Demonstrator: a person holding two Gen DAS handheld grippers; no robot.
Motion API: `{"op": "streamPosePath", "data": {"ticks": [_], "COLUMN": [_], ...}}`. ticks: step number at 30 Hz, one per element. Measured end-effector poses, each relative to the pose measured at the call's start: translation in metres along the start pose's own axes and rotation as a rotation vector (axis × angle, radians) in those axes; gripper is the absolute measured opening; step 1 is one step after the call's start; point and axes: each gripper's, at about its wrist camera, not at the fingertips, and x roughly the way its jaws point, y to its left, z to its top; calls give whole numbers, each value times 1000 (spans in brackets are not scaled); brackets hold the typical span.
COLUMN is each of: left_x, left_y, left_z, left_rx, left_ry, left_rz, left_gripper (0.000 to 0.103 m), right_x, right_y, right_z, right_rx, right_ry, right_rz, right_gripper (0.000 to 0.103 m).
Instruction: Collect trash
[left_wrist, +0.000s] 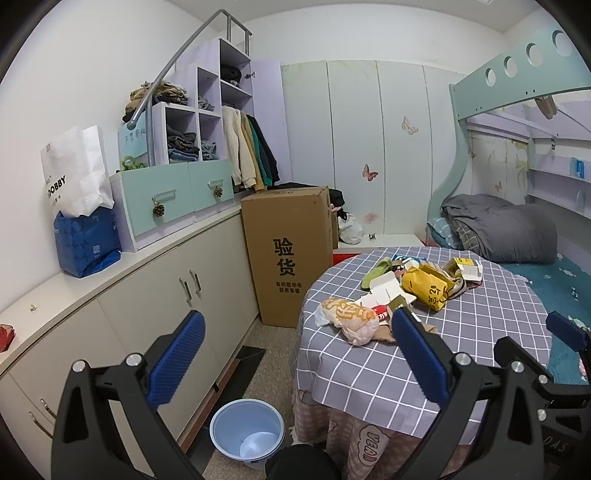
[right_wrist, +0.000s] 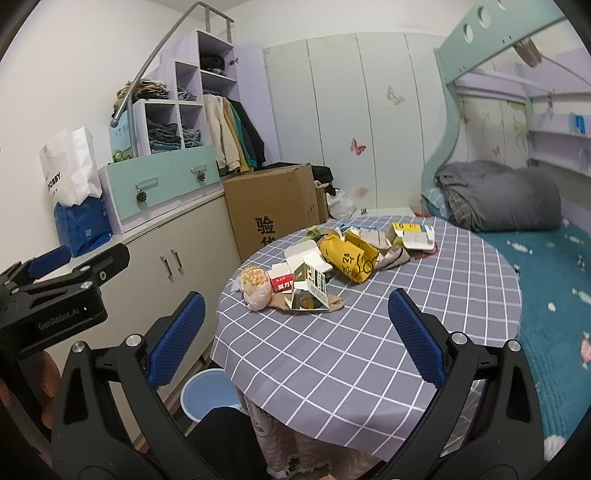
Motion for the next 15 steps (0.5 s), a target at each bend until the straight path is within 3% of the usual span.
{"op": "streamPosePath", "data": {"ticks": [9, 15], "left_x": [25, 58], "left_y": [-3, 3], "left_z": [-6, -21], "left_rx": [8, -24], "left_ry": [58, 113], "left_rz": [-9, -47], "left_gripper": [99, 99], "right_x": [24, 46], "right_y": [-12, -19], "right_z": [-7, -13], "right_rx": [61, 54], "right_ry": [70, 111], "right_rz": [34, -6], "right_gripper": [97, 97]}}
